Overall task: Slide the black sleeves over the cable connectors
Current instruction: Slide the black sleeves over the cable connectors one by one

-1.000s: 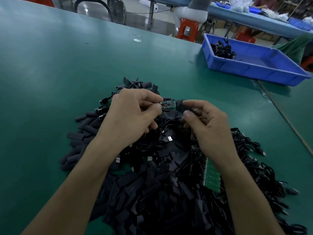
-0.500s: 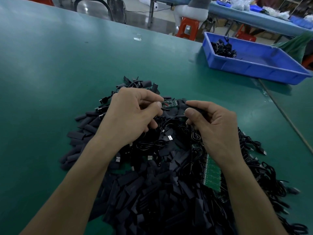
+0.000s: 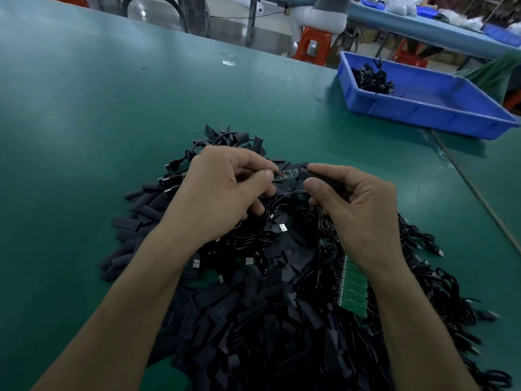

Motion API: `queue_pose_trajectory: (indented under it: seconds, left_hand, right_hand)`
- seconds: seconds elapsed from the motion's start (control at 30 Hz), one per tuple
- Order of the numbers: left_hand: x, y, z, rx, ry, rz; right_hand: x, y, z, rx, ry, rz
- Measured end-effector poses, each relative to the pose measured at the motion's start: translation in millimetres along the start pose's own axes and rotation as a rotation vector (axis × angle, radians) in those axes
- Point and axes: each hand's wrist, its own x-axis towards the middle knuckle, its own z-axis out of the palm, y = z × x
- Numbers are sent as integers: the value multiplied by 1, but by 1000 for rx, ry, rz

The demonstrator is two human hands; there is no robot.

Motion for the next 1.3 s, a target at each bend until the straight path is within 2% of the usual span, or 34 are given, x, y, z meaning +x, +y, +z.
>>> queue_pose_trajectory:
  seconds: [0.47, 0.67, 0.9, 1.07, 1.3]
  left_hand:
    - [0, 1, -5, -7, -115, -40]
    - [-2, 3, -2, -31, -143, -50]
    - [-1, 2, -3, -104, -135, -92]
    - [-2, 4, -2, -117, -150, -193]
    - [-2, 6, -5, -110, -151, -228]
  right_hand:
    - [7, 7, -11, 38, -156, 59]
    - [7, -1, -10, 8, -288, 4]
    - [2, -1, -1, 53, -195, -67]
    - [-1, 2, 1, 18, -130, -104]
    - [-2, 5, 5, 10, -145, -111]
